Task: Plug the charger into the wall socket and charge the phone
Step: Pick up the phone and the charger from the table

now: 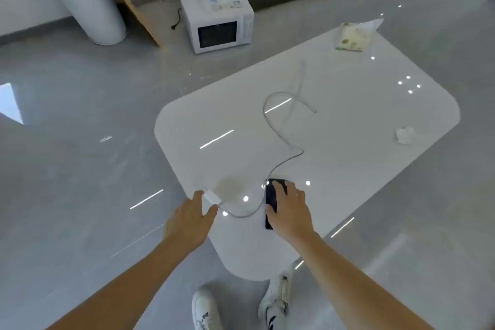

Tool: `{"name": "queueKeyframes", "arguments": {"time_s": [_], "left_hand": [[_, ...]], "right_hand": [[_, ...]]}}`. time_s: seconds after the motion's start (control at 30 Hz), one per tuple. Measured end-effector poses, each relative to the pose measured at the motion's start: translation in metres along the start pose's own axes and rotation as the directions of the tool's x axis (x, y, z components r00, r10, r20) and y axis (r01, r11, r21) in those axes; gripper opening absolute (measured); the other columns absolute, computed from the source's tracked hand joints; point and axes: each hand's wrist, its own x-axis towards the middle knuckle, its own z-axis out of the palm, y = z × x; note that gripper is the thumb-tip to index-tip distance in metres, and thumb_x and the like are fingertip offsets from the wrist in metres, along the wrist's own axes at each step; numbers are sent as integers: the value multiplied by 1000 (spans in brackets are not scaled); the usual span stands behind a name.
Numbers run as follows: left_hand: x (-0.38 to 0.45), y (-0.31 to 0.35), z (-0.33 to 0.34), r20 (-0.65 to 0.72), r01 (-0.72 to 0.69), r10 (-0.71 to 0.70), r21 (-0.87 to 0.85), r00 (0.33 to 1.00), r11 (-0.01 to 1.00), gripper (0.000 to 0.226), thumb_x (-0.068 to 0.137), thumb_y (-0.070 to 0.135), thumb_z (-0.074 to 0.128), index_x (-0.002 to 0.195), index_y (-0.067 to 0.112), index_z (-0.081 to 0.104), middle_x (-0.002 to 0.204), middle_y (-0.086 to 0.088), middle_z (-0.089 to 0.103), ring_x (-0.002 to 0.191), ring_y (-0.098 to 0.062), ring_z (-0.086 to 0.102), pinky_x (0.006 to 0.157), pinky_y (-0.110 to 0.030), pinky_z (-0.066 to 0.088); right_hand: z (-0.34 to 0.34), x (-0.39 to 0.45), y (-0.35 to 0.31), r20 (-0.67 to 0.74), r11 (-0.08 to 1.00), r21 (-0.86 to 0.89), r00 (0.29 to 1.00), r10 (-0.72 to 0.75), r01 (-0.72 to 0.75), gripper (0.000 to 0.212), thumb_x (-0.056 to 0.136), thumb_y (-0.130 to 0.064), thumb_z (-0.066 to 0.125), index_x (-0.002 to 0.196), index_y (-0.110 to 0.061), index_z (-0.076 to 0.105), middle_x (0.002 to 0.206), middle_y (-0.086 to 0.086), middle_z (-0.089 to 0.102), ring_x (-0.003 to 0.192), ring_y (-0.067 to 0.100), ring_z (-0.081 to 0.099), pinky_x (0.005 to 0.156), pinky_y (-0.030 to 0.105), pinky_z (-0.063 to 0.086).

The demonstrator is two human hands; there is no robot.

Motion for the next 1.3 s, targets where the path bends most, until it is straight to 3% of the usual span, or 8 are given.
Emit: {"name": "queueKeyframes", "arguments": {"time_s": [0.17, 0.27, 0.47, 0.6, 0.8, 0.93, 1.1, 1.3], "left_hand": [[84, -10, 58, 22, 164, -163, -61, 986, 985, 67, 99, 61, 42, 152, 23, 30, 135, -13, 59, 120, -39, 59, 90, -44, 44], [110, -3, 80, -8, 203, -204, -42, 979, 978, 72, 98, 62, 45, 151, 16, 30, 135, -16, 57, 121, -43, 58, 90, -46, 45], [135, 20, 88, -143, 175, -182, -56, 973, 983, 38, 100, 26, 53, 129, 6, 38, 123, -19, 54, 99, -47, 60, 74, -42, 38], [156, 49, 69, -224, -2, -18, -90, 975, 996, 38, 100, 18, 53, 134, 11, 38, 125, -16, 48, 78, -39, 54, 70, -44, 44], [205, 129, 40, -242, -222, 204, -49, 949, 974, 54, 93, 26, 66, 141, 13, 44, 128, -7, 50, 96, -39, 60, 78, -41, 46], [248, 194, 37, -229, -337, 342, 61, 911, 940, 35, 91, 22, 67, 121, 6, 63, 120, -13, 51, 89, -35, 60, 73, -38, 48], [302, 268, 48, -170, -573, 634, 303, 754, 762, 36, 85, 18, 70, 120, 11, 62, 114, -11, 61, 106, -33, 54, 82, -43, 48], [364, 338, 84, -54, -623, 778, 564, 626, 541, 35, 88, 13, 62, 123, 9, 58, 119, -7, 66, 113, -33, 52, 80, -42, 43]], "right_hand": [[55, 65, 21, -21, 995, -51, 996, 89, -90, 65, 99, -43, 56, 157, -25, 33, 164, 9, 25, 137, 37, 40, 92, 46, 57], [78, 83, 29, -81, 991, -83, 991, 102, -109, 60, 95, -45, 59, 149, -26, 42, 151, 10, 39, 123, 35, 45, 80, 42, 54], [87, 98, 31, -176, 992, -111, 984, 36, -57, 46, 88, -42, 68, 124, -17, 56, 123, 13, 50, 101, 36, 48, 63, 42, 55], [81, 105, 44, -135, 999, 6, 990, 39, -39, 47, 82, -44, 70, 117, -16, 54, 114, 10, 43, 95, 33, 40, 61, 44, 58], [76, 123, 64, -170, 993, 114, 984, 54, -35, 34, 84, -35, 64, 106, -12, 52, 116, 12, 44, 87, 30, 40, 66, 34, 51], [62, 134, 79, -151, 991, 126, 986, 70, -51, 30, 80, -30, 62, 101, -13, 48, 109, 6, 40, 89, 28, 39, 58, 32, 50], [53, 149, 101, -155, 993, 99, 985, 79, -64, 32, 75, -29, 58, 102, -14, 52, 106, 3, 42, 91, 26, 41, 54, 28, 44], [59, 158, 112, -186, 992, 116, 980, 67, -46, 28, 75, -32, 61, 98, -17, 54, 104, 5, 50, 90, 26, 48, 62, 33, 57]]}}
